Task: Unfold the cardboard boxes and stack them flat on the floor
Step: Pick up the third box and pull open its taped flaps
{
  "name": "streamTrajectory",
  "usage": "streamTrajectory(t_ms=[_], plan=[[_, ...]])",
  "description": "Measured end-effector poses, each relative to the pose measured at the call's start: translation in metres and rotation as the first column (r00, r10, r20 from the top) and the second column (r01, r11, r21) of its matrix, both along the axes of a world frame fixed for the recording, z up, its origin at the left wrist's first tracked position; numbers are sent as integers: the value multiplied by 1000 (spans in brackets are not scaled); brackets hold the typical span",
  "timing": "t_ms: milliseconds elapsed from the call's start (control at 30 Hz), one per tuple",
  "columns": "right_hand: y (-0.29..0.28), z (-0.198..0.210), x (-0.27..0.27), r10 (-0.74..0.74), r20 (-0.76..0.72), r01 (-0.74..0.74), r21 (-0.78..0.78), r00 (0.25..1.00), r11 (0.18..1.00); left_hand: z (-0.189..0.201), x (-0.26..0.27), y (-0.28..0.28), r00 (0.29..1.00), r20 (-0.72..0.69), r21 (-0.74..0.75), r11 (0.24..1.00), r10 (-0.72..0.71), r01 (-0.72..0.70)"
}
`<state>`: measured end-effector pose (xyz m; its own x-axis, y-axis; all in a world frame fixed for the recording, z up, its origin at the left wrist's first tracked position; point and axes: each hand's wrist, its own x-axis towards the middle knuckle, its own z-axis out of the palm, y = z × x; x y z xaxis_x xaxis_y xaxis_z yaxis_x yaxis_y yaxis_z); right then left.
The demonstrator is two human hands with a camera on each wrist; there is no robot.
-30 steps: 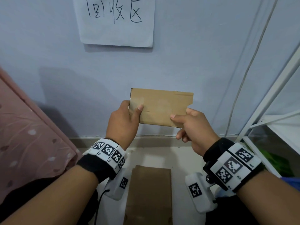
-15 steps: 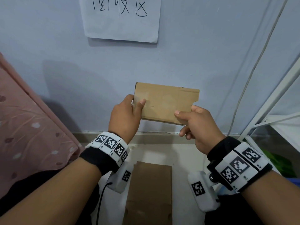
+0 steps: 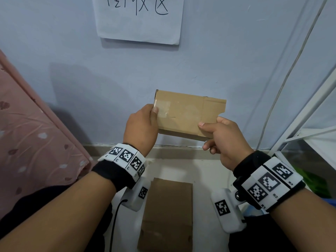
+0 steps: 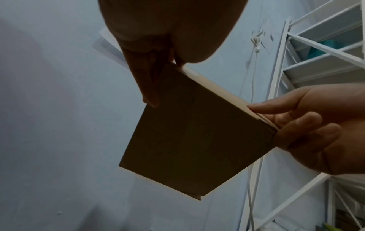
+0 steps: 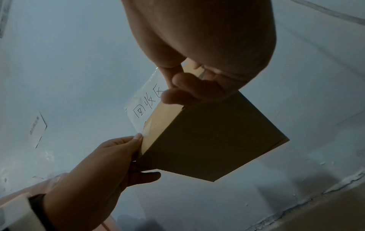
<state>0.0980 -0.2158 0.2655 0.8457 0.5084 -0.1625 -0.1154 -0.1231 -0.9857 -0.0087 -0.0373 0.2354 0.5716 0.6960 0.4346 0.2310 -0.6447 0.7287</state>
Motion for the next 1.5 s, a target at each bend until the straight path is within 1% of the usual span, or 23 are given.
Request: streamTrajectory(t_ms=[67, 200, 333, 433, 567, 633, 733, 867, 933, 1033, 1100, 1200, 1267, 1333, 1433, 1500], plan=[[0, 0, 0, 2, -1, -2, 1, 1000, 1000, 4, -2, -2, 1000, 11, -32, 999, -8, 8], [0, 0, 0, -5, 3, 5, -1, 1000, 1000, 6, -3, -6, 998, -41, -63, 997, -42, 40], [0, 0, 0, -11, -14, 11, -9, 1000, 1000, 2, -2, -1, 998, -23, -25, 998, -65, 64], [1, 0, 0, -19, -13, 19, -13, 1000, 1000, 1, -2, 0, 999, -38, 23, 999, -23, 24], [0, 2, 0, -23, -16, 22, -20, 1000, 1000, 7, -4, -5, 1000, -18, -47, 999, -21, 20], [0, 2, -1, -24, -11, 24, -18, 1000, 1000, 7, -5, -7, 999, -45, -50, 999, -23, 21], [1, 2, -1, -15, -14, 14, -27, 1000, 1000, 5, -4, -3, 999, -37, -47, 998, -32, 30], [1, 1, -2, -17, -11, 16, -33, 1000, 999, 4, -2, -3, 998, -63, 21, 1000, 0, 1], [1, 2, -2, -22, -10, 21, -28, 1000, 999, 5, -3, -3, 999, -50, 28, 999, 16, -15], [1, 3, -2, -19, -10, 19, -26, 1000, 999, 9, -4, -7, 1000, -14, -14, 1000, 15, -15], [1, 3, -4, -13, -12, 13, -27, 1000, 1000, 10, -5, -10, 999, -41, -37, 999, 28, -29], [1, 2, -4, -12, 0, 12, -28, 1000, 1000, 8, -4, -9, 995, -76, -32, 998, 59, -61], [1, 2, -4, -9, 8, 10, -31, 1000, 999, 8, -4, -7, 997, -61, -34, 998, 56, -58], [1, 2, -4, -3, 8, 3, -30, 1000, 1000, 7, -3, -4, 998, -43, -6, 999, 52, -53], [0, 2, -5, -1, 8, 1, -30, 1000, 1000, 7, -4, -2, 995, -43, 37, 995, 90, -89], [0, 2, -5, 1, 4, -1, -22, 1000, 1000, 9, -4, -3, 995, -25, 23, 995, 95, -94]])
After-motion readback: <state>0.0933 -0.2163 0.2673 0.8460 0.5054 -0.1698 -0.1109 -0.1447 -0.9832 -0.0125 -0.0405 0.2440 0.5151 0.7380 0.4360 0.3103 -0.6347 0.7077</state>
